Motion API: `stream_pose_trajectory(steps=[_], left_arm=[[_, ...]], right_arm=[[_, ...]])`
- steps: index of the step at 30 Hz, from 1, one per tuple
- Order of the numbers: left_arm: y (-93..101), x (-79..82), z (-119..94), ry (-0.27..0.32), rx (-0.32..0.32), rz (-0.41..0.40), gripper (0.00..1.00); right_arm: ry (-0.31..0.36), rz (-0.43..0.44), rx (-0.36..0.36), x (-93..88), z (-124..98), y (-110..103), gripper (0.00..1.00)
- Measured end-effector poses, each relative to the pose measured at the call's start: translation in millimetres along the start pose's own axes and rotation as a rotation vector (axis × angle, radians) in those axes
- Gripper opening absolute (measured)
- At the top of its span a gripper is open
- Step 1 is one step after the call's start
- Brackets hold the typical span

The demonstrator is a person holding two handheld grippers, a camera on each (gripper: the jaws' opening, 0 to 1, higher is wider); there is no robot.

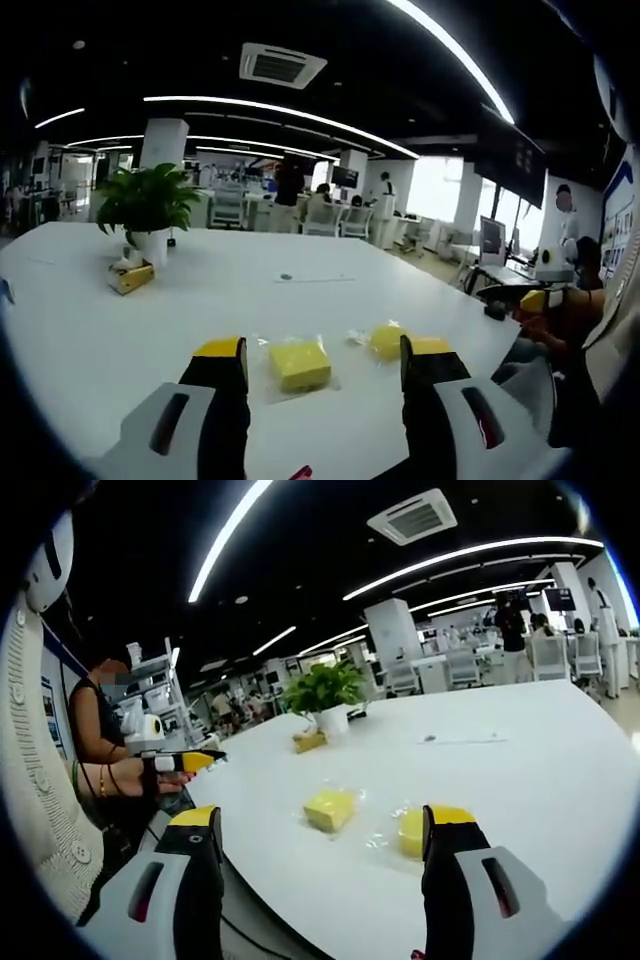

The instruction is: Compare the silicone blocks by pressing each to a similar depth, holding the contact briefly, and releasing to observe deformation and rebound differences across the visible hardness samples.

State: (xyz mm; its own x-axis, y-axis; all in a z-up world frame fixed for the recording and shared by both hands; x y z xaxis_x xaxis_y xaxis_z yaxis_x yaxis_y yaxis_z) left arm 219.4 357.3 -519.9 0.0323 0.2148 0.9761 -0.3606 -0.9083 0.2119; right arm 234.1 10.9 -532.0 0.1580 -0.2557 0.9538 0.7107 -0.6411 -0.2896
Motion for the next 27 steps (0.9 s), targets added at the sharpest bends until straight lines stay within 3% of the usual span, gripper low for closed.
stream_pose_trajectory(steps=[6, 15, 23, 27], left_arm=[[-4.5, -2.2, 5, -0.010, 0.001, -0.074, 0.62], [-10.3, -14.2, 23, -0.080, -0.024, -0.140, 0.66], [-22.4, -17.6, 46, -0.046, -0.038, -0.320, 0.58], [-34.1, -18.7, 57, -0.029, -0.020, -0.357, 0.61]], right_arm=[[-0.012, -0.003, -0.001, -2.1, 0, 1, 0.76], [-0.033, 0.000, -0.007, -2.0, 8, 10, 0.76], [-0.054, 0.014, -0.006, -5.4, 17, 15, 0.75], [-0.059, 0.022, -0.014, -9.7, 22, 17, 0.75]])
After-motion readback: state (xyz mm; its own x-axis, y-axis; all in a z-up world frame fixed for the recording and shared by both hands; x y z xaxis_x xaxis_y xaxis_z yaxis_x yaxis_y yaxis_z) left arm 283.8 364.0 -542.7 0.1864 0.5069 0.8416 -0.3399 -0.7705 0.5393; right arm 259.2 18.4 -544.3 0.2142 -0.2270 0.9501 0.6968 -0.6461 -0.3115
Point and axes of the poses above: the point that each gripper's makers call its tool centre point, and the gripper's own axes: z roughly forward along the fingers, y roughly to its right, x roughly out of its top, the point moved 7 cm from there along -z, roughly backward along the fingers, and after that the axes turned 15 degrees about y, right-handed, at the moved point
